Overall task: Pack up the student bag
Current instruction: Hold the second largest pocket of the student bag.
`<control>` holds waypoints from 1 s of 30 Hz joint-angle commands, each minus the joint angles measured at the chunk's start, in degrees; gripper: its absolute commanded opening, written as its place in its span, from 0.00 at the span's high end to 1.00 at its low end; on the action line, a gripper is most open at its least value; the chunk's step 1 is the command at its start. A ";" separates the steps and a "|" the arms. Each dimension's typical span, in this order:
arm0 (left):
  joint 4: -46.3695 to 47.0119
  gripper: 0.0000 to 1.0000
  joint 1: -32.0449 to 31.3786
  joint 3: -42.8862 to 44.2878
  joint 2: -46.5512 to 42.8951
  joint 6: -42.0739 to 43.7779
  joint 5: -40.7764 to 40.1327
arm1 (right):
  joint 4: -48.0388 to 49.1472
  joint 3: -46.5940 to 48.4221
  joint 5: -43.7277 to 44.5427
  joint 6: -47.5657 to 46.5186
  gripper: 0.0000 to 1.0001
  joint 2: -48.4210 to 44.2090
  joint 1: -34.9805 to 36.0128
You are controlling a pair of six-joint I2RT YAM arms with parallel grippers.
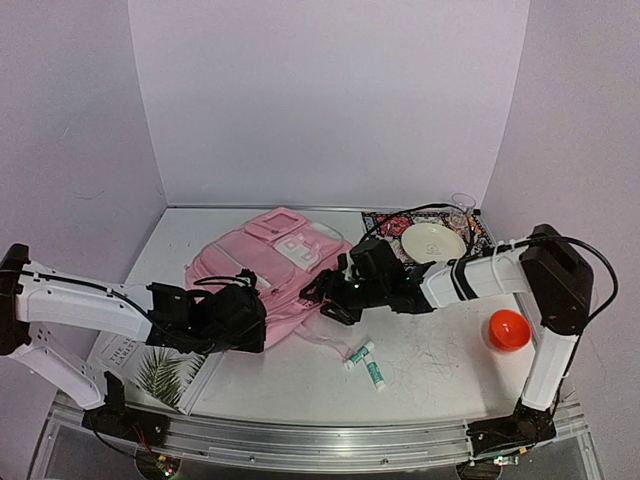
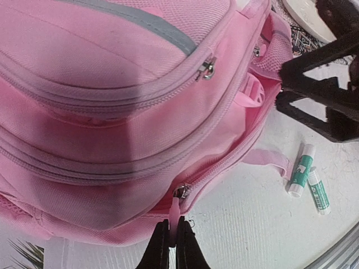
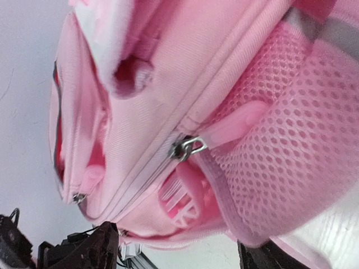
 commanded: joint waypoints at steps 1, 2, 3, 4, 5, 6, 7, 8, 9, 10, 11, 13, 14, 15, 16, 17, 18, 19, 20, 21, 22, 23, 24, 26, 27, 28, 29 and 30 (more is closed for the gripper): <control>7.63 1.00 0.00 -5.07 -4.86 -2.93 -2.24 | -7.85 3.82 2.73 -5.96 0.26 -5.64 0.29; 8.97 1.00 0.00 -5.58 -5.40 -2.84 -2.23 | -8.04 4.38 2.22 -6.13 0.26 -5.76 0.48; 9.96 1.00 0.00 -5.95 -5.83 -2.59 -2.22 | -8.05 4.98 1.79 -6.14 0.26 -5.72 0.79; 10.71 1.00 0.00 -6.27 -6.18 -2.25 -2.23 | -7.89 5.78 1.36 -6.09 0.27 -5.37 1.19; 11.43 1.00 0.00 -6.44 -6.37 -1.85 -2.24 | -7.54 6.58 0.64 -5.98 0.28 -4.63 1.62; 11.89 1.00 0.01 -6.45 -6.31 -1.54 -2.21 | -7.35 7.55 0.05 -5.84 0.29 -3.82 2.09; 12.24 1.00 0.03 -6.38 -6.15 -1.28 -2.16 | -7.28 8.63 -0.35 -5.70 0.30 -3.06 2.57; 12.34 1.00 0.02 -6.28 -5.88 -1.26 -2.06 | -7.28 9.54 -0.05 -5.55 0.30 -2.71 3.18; 12.44 1.00 0.02 -6.17 -5.51 -1.24 -1.96 | -7.06 10.15 0.66 -5.02 0.31 -2.22 3.77; 12.60 1.00 0.01 -6.03 -5.15 -1.23 -1.67 | -6.76 10.58 0.75 -4.41 0.31 -1.46 4.15; 12.83 1.00 0.05 -5.82 -4.76 -1.23 -1.54 | -6.10 10.91 0.14 -3.47 0.31 -0.74 4.28; 13.18 1.00 0.06 -5.48 -4.26 -1.17 -1.24 | -4.54 10.83 -0.68 -1.35 0.32 1.07 4.67; 13.32 1.00 0.03 -5.28 -4.11 -1.11 -1.15 | -3.49 10.69 -0.73 -0.24 0.32 1.93 4.89; 13.42 1.00 0.00 -5.11 -4.05 -0.93 -1.11 | -2.60 10.67 -0.69 0.83 0.33 2.89 5.05; 13.56 1.00 0.00 -4.99 -4.16 -0.73 -1.12 | -2.32 10.90 -0.53 1.64 0.32 3.78 5.33; 13.70 1.00 0.00 -4.89 -4.27 -0.53 -1.14 | -2.08 11.15 -0.37 2.44 0.32 4.66 5.62; 13.88 1.00 0.00 -4.77 -4.38 -0.40 -1.14 | -1.65 11.36 -0.44 3.08 0.32 5.41 5.84; 13.96 1.00 0.04 -4.75 -4.53 -0.27 -1.11 | -0.98 11.52 -0.52 3.85 0.32 6.18 6.00; 14.07 1.00 0.01 -4.80 -4.63 -0.19 -1.01 | -0.21 11.55 -0.53 4.63 0.32 6.95 6.02; 14.20 1.00 0.00 -4.84 -4.66 -0.15 -0.80 | 0.89 11.59 -0.49 5.31 0.33 7.70 6.10; 14.30 1.00 0.00 -4.95 -4.68 -0.10 -0.51 | 1.75 11.60 -0.49 6.00 0.32 8.24 6.14; 14.41 1.00 0.00 -4.94 -4.68 0.07 -0.12 | 2.97 11.67 -0.44 6.53 0.33 8.91 6.12; 14.59 1.00 0.01 -5.03 -4.69 0.07 0.33 | 3.95 11.75 -0.38 7.13 0.33 9.50 6.14; 14.90 1.00 0.00 -5.27 -4.86 0.25 0.87 | 6.22 12.32 -0.66 8.09 0.34 10.63 6.10; 15.04 1.00 0.00 -5.44 -5.02 0.30 1.09 | 6.86 12.80 -0.72 8.52 0.35 11.15 6.15; 15.10 1.00 0.00 -5.59 -5.17 0.39 1.27 | 7.70 13.15 -0.80 8.74 0.35 11.55 6.16; 15.13 1.00 0.00 -5.78 -5.32 0.51 1.46 | 8.51 13.47 -0.90 8.97 0.37 11.94 6.14; 15.14 1.00 0.02 -5.97 -5.58 0.61 1.63 | 9.07 13.79 -0.99 9.22 0.40 12.28 6.09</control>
